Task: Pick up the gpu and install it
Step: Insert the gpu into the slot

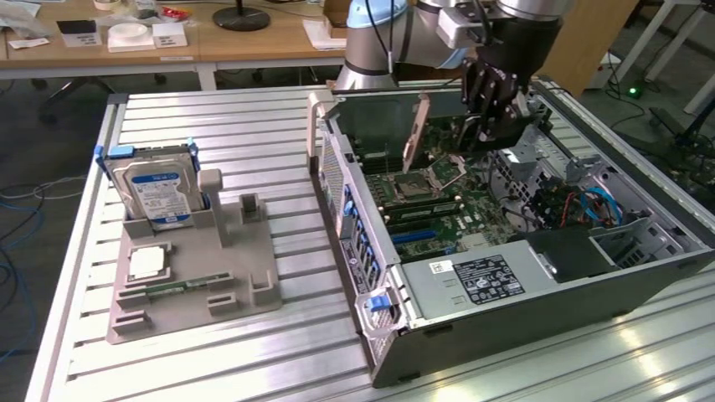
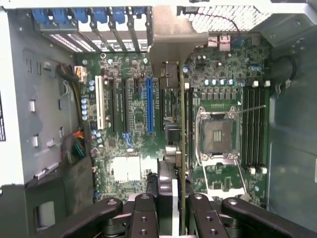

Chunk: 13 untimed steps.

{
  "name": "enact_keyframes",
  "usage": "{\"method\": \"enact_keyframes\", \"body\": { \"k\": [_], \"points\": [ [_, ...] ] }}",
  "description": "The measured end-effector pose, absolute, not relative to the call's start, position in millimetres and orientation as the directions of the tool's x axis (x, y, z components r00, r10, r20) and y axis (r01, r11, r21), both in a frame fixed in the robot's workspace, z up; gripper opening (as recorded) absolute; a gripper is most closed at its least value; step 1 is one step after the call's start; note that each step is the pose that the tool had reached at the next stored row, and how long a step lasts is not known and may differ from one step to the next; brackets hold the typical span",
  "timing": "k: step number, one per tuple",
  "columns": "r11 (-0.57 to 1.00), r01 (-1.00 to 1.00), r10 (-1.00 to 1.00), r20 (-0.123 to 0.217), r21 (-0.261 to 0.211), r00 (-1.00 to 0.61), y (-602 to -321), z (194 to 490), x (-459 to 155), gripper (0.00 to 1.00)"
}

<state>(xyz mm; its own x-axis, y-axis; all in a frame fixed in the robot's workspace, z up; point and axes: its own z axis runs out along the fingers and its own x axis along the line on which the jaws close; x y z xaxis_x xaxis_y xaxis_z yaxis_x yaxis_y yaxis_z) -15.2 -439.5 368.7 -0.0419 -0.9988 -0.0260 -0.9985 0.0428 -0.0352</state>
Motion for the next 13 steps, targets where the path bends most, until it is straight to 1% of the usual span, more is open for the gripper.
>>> {"method": "enact_keyframes", "body": {
  "k": [13],
  "points": [
    [0.043,-0.998,-0.999,-0.025,-0.035,-0.042,-440,345,-28,0.28]
  ]
}}
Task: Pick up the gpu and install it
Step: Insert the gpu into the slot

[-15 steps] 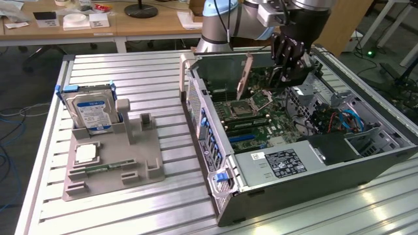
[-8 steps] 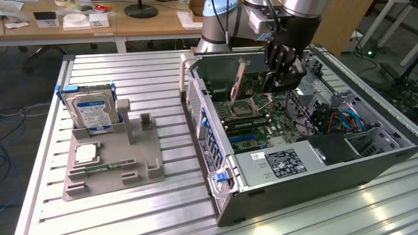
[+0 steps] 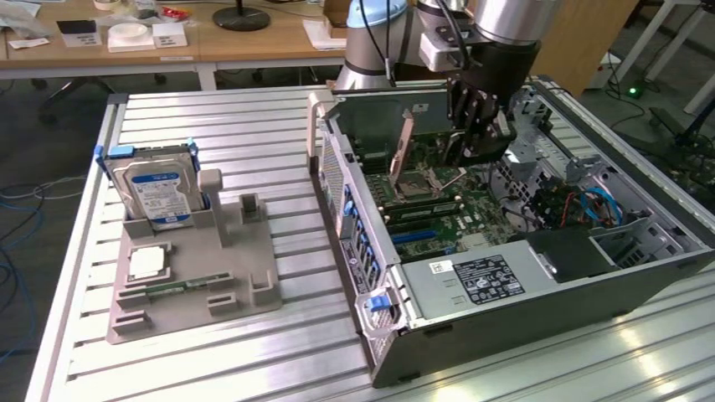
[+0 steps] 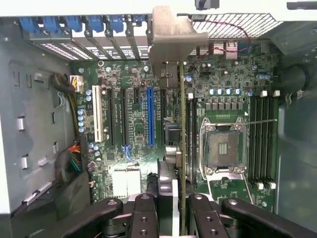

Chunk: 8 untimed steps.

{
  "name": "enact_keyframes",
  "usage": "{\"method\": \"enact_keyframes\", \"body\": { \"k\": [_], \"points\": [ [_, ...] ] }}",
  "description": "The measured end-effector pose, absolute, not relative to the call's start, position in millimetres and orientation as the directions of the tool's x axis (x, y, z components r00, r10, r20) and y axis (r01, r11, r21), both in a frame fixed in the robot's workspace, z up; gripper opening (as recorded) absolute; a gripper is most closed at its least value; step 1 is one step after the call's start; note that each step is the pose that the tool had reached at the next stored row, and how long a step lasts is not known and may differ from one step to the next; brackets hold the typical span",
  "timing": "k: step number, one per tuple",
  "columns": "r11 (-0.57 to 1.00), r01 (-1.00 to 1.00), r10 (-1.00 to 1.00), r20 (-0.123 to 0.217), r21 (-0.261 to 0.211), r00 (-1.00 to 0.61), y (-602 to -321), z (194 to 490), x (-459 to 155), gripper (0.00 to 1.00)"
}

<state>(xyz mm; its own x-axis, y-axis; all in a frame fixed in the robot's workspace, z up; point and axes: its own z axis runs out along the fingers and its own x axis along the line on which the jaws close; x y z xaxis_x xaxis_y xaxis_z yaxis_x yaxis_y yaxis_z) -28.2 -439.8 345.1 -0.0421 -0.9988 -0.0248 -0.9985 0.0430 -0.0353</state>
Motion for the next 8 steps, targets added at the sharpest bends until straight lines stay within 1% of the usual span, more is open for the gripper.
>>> {"method": "enact_keyframes", "body": {
  "k": [8],
  "points": [
    [0.043,-0.998,-0.999,-0.024,-0.035,-0.042,-442.4,334.7,-28.4,0.28]
  ]
}}
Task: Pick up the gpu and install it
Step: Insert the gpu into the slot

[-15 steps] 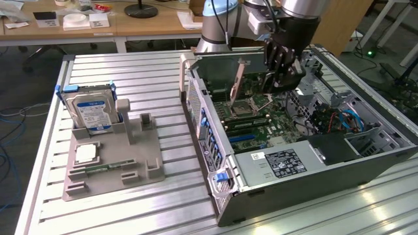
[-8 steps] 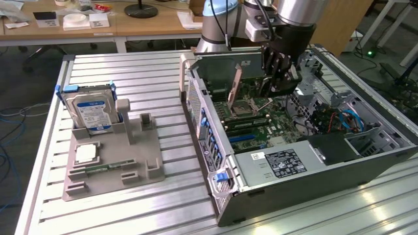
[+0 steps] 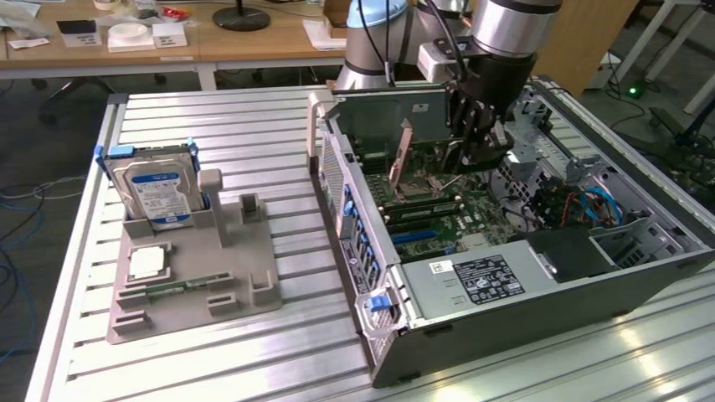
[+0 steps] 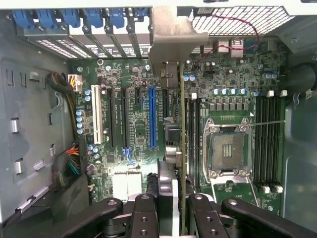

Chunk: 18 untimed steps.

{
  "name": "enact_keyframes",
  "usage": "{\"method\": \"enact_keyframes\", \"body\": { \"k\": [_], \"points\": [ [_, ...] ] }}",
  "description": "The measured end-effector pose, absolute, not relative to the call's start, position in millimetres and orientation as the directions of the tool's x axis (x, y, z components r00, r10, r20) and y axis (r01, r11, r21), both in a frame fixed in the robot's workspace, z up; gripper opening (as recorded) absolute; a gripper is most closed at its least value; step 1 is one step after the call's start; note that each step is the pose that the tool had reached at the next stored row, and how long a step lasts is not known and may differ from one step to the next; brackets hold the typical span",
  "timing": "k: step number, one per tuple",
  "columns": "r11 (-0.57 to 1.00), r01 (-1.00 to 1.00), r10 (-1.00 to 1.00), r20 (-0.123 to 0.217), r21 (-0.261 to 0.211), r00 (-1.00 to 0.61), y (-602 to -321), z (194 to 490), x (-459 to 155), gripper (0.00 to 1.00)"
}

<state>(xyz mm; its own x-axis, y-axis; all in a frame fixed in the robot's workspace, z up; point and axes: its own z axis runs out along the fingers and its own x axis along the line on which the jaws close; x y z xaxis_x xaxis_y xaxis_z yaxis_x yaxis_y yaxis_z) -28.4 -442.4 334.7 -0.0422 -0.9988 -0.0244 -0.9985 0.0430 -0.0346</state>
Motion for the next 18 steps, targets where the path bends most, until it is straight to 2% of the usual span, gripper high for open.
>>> {"method": "enact_keyframes", "body": {
  "k": [18],
  "points": [
    [0.043,-0.998,-0.999,-0.026,-0.035,-0.042,-442.4,333.0,-29.0,0.28]
  ]
}}
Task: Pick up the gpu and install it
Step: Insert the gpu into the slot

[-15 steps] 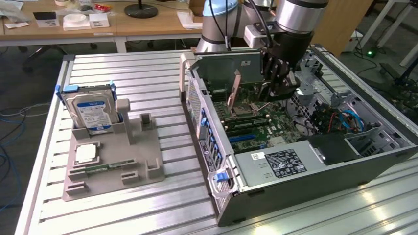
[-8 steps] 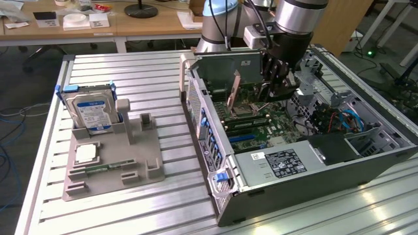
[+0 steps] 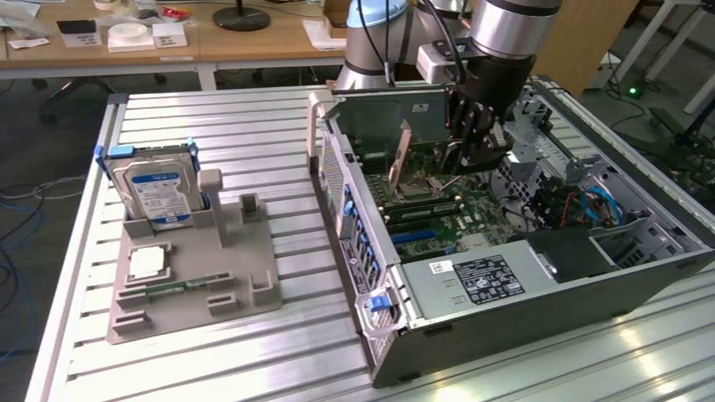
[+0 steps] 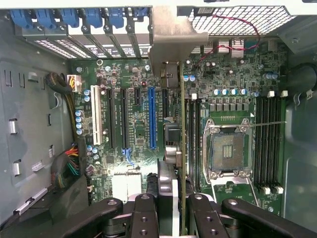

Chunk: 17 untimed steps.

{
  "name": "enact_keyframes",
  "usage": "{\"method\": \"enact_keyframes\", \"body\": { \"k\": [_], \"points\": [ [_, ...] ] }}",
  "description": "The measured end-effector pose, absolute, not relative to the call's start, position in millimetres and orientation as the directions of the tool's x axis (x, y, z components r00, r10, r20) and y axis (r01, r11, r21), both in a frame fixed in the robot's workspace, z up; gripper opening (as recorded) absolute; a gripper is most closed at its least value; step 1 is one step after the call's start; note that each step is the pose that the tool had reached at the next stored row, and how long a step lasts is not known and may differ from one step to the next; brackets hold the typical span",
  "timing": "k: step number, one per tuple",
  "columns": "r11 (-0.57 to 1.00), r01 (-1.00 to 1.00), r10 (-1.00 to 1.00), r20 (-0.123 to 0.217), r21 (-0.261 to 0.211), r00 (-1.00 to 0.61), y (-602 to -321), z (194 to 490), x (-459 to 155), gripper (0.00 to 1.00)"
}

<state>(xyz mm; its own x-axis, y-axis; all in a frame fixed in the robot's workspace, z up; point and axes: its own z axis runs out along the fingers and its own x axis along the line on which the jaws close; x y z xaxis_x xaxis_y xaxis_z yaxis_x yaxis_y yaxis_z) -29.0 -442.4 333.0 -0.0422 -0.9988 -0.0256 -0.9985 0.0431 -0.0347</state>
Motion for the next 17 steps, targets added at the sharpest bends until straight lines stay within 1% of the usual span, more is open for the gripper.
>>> {"method": "enact_keyframes", "body": {
  "k": [6,17],
  "points": [
    [0.043,-0.998,-0.999,-0.026,-0.035,-0.042,-442,330,-34,0.28],
    [0.043,-0.999,-0.999,-0.025,-0.031,-0.042,-444,311,-36,0.28]
  ]
}}
